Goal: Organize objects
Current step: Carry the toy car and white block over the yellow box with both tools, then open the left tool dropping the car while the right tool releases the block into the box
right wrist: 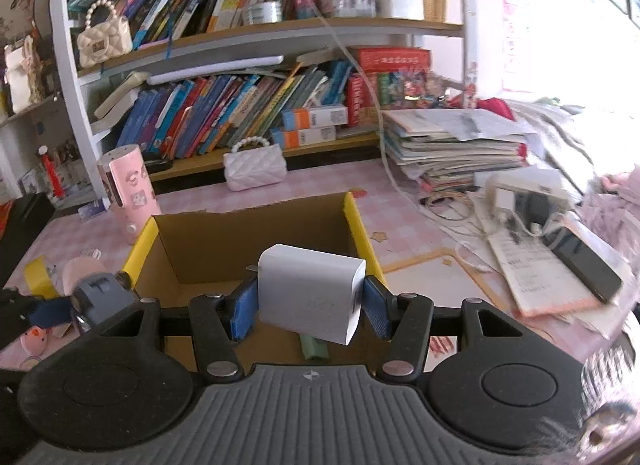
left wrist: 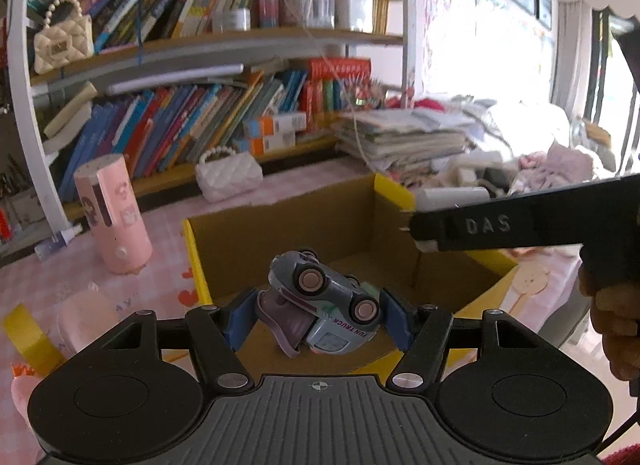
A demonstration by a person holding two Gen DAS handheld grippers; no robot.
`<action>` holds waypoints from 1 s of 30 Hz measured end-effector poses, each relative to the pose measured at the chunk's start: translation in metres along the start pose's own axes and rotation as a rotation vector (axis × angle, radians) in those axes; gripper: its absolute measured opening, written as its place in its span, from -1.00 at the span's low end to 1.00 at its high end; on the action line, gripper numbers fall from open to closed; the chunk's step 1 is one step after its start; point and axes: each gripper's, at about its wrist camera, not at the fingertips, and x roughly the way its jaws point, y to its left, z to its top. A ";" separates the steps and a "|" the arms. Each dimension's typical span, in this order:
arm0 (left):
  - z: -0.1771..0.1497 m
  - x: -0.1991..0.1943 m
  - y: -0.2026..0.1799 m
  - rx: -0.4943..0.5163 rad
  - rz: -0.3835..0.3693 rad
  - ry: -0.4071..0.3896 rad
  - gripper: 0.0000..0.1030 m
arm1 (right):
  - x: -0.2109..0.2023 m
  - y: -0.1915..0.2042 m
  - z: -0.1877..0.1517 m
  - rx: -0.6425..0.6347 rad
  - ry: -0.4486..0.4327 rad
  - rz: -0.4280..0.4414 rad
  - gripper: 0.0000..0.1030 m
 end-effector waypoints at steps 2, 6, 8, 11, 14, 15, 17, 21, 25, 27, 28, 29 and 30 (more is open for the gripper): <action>0.000 0.011 -0.001 -0.002 0.011 0.027 0.28 | 0.013 0.001 0.003 -0.019 0.022 0.025 0.03; 0.000 0.029 0.003 -0.053 0.023 0.073 0.28 | 0.039 0.005 0.006 -0.061 0.065 0.063 0.03; 0.000 0.036 0.006 -0.069 0.033 0.090 0.28 | 0.052 0.007 0.007 -0.078 0.086 0.081 0.03; -0.001 0.044 0.006 -0.069 0.049 0.117 0.28 | 0.068 0.010 0.009 -0.098 0.114 0.106 0.03; -0.001 0.052 0.005 -0.063 0.059 0.140 0.28 | 0.083 0.012 0.013 -0.115 0.142 0.135 0.03; -0.002 0.053 0.003 -0.054 0.061 0.146 0.28 | 0.087 0.013 0.013 -0.123 0.153 0.144 0.03; -0.001 0.056 0.000 -0.033 0.066 0.153 0.28 | 0.095 0.016 0.014 -0.144 0.177 0.161 0.03; 0.000 0.058 -0.002 -0.032 0.044 0.159 0.29 | 0.110 0.022 0.014 -0.187 0.239 0.183 0.03; 0.001 0.061 -0.004 -0.034 0.037 0.161 0.28 | 0.116 0.027 0.012 -0.232 0.269 0.199 0.03; 0.001 0.061 -0.004 -0.034 0.037 0.160 0.28 | 0.118 0.029 0.012 -0.255 0.284 0.205 0.03; 0.001 0.061 -0.004 -0.034 0.037 0.160 0.28 | 0.119 0.030 0.011 -0.265 0.292 0.208 0.03; 0.001 0.061 -0.005 -0.035 0.039 0.160 0.28 | 0.120 0.031 0.011 -0.272 0.300 0.213 0.03; 0.001 0.061 -0.005 -0.036 0.040 0.158 0.28 | 0.121 0.031 0.011 -0.279 0.306 0.217 0.03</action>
